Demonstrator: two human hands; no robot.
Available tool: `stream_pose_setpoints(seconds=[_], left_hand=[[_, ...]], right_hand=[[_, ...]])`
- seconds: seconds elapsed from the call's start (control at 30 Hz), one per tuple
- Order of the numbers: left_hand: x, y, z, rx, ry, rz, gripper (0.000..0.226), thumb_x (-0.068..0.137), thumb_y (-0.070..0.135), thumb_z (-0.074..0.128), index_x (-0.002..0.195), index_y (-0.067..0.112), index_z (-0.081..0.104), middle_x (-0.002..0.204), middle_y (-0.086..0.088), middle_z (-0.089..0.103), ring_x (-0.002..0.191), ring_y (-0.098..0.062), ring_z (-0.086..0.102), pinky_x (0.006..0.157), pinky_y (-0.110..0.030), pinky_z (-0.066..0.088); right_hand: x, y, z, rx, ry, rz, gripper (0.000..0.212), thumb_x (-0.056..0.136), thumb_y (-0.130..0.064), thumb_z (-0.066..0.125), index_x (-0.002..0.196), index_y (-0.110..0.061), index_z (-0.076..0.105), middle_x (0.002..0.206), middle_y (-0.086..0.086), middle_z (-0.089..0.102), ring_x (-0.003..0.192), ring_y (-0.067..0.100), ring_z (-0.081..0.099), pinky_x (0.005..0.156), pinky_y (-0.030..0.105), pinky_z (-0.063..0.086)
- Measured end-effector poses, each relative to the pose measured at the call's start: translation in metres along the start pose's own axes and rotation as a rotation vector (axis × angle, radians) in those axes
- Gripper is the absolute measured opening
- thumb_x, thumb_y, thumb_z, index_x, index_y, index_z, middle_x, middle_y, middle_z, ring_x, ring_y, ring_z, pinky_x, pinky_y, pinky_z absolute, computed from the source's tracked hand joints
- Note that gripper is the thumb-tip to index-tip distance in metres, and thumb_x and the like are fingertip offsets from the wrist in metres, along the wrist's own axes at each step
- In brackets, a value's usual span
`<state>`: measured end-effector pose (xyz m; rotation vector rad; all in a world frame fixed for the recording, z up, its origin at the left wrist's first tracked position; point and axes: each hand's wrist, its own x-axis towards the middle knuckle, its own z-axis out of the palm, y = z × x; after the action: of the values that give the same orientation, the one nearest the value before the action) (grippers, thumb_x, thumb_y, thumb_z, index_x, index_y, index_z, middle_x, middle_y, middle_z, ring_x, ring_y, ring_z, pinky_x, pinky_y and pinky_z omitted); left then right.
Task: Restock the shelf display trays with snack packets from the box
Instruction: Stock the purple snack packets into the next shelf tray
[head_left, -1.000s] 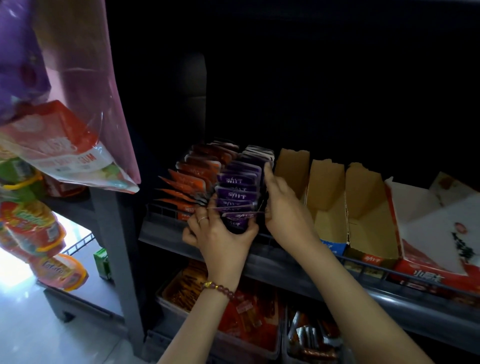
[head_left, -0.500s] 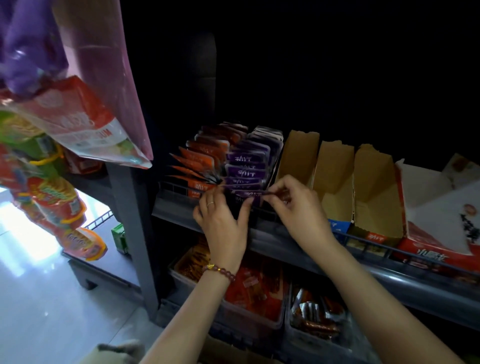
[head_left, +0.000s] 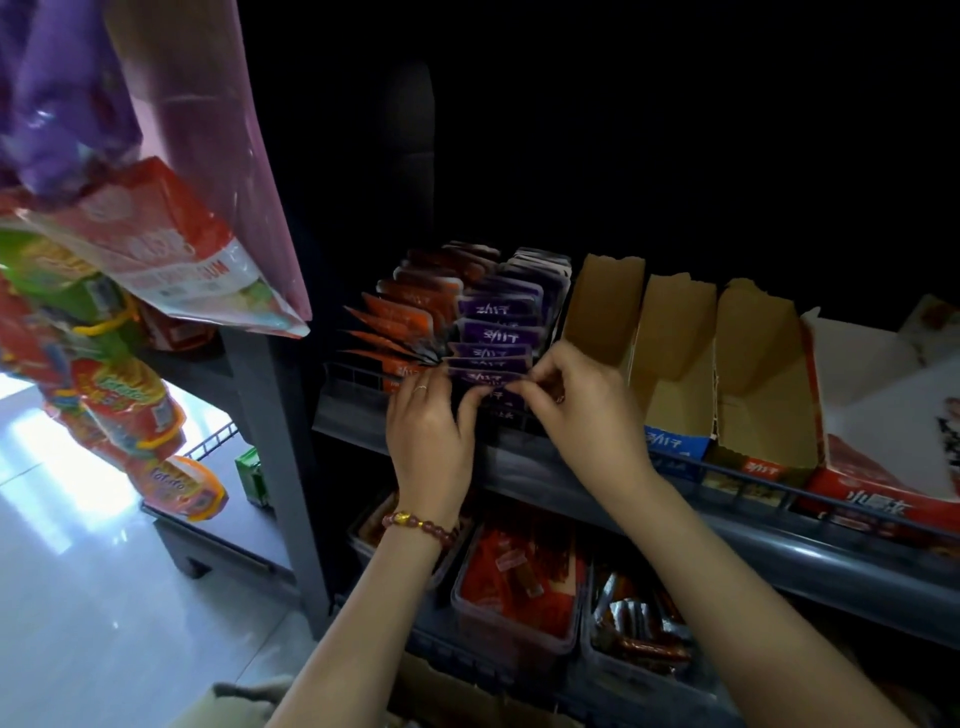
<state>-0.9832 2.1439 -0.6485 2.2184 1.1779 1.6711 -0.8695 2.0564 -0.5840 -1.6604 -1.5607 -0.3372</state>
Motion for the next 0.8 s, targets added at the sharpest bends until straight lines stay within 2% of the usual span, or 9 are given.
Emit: stream_pose_setpoints(seconds=[0.07, 0.1, 0.2, 0.27, 0.4, 0.53, 0.67, 0.73, 0.8], left_hand=[[0.000, -0.001, 0.000, 0.024, -0.005, 0.002, 0.045, 0.094, 0.041, 0.041, 0.096, 0.003, 0.066, 0.100, -0.008, 0.067, 0.098, -0.026, 0.058, 0.084, -0.039, 0.045], [-0.001, -0.001, 0.001, 0.054, -0.004, 0.005, 0.046, 0.094, 0.041, 0.039, 0.097, 0.004, 0.066, 0.101, -0.008, 0.067, 0.099, -0.026, 0.058, 0.085, -0.037, 0.042], [-0.003, 0.002, 0.003, 0.061, 0.040, -0.009, 0.042, 0.094, 0.037, 0.041, 0.098, 0.004, 0.066, 0.102, -0.008, 0.067, 0.100, -0.024, 0.056, 0.086, -0.033, 0.034], [-0.007, 0.007, 0.004, -0.015, 0.109, -0.048, 0.037, 0.092, 0.033, 0.046, 0.102, 0.003, 0.064, 0.103, -0.008, 0.066, 0.099, -0.018, 0.051, 0.086, -0.032, 0.033], [-0.010, 0.012, 0.009, -0.093, 0.129, -0.118, 0.040, 0.091, 0.034, 0.046, 0.105, 0.001, 0.064, 0.106, -0.012, 0.064, 0.102, -0.017, 0.048, 0.090, -0.031, 0.035], [-0.010, 0.009, 0.010, -0.059, 0.085, -0.077, 0.041, 0.093, 0.036, 0.045, 0.107, 0.003, 0.065, 0.108, -0.008, 0.066, 0.107, -0.016, 0.050, 0.093, -0.025, 0.028], [-0.009, 0.010, 0.009, -0.053, 0.107, -0.052, 0.039, 0.091, 0.033, 0.046, 0.112, 0.004, 0.063, 0.111, -0.007, 0.065, 0.109, -0.015, 0.048, 0.094, -0.025, 0.027], [-0.009, 0.011, 0.009, -0.053, 0.121, -0.057, 0.040, 0.091, 0.035, 0.046, 0.114, 0.006, 0.062, 0.113, -0.006, 0.065, 0.110, -0.014, 0.047, 0.091, -0.027, 0.028], [-0.010, 0.013, 0.009, -0.045, 0.124, -0.089, 0.044, 0.092, 0.040, 0.046, 0.116, 0.007, 0.061, 0.114, -0.005, 0.064, 0.112, -0.013, 0.044, 0.090, -0.032, 0.028]], right_hand=[[0.001, 0.000, -0.003, -0.053, 0.011, -0.001, 0.036, 0.082, -0.038, 0.071, 0.097, -0.023, 0.042, 0.081, -0.015, 0.054, 0.063, 0.001, 0.052, 0.049, 0.011, 0.033], [0.002, 0.000, -0.005, -0.092, 0.047, -0.061, 0.044, 0.080, -0.038, 0.072, 0.108, -0.021, 0.042, 0.095, -0.010, 0.056, 0.077, 0.005, 0.057, 0.056, 0.009, 0.036], [0.008, 0.003, -0.009, -0.269, 0.058, -0.333, 0.068, 0.085, -0.033, 0.068, 0.142, -0.018, 0.035, 0.146, 0.007, 0.037, 0.133, 0.024, 0.039, 0.094, 0.028, 0.042], [0.007, -0.001, -0.007, -0.271, -0.048, -0.344, 0.068, 0.090, -0.033, 0.061, 0.148, -0.020, 0.029, 0.156, 0.001, 0.024, 0.143, 0.021, 0.023, 0.107, 0.035, 0.035], [0.005, -0.006, 0.000, -0.134, -0.081, -0.202, 0.060, 0.093, -0.032, 0.053, 0.147, -0.019, 0.032, 0.156, -0.008, 0.023, 0.141, 0.005, 0.014, 0.100, 0.020, 0.030], [0.008, -0.004, 0.001, -0.091, -0.055, -0.227, 0.053, 0.090, -0.030, 0.052, 0.141, -0.015, 0.044, 0.152, -0.006, 0.033, 0.136, 0.009, 0.027, 0.088, 0.019, 0.037], [0.011, 0.000, -0.003, 0.027, -0.142, -0.203, 0.057, 0.090, -0.047, 0.040, 0.142, -0.023, 0.044, 0.152, -0.014, 0.029, 0.137, -0.001, 0.023, 0.098, 0.015, 0.030], [0.015, 0.002, -0.009, 0.251, -0.124, -0.141, 0.048, 0.094, -0.040, 0.037, 0.138, -0.025, 0.047, 0.147, -0.016, 0.035, 0.136, -0.003, 0.027, 0.103, 0.015, 0.030], [0.019, 0.003, -0.014, 0.352, 0.016, -0.130, 0.032, 0.098, -0.024, 0.041, 0.126, -0.019, 0.056, 0.134, -0.009, 0.047, 0.125, -0.004, 0.041, 0.098, 0.012, 0.036]])
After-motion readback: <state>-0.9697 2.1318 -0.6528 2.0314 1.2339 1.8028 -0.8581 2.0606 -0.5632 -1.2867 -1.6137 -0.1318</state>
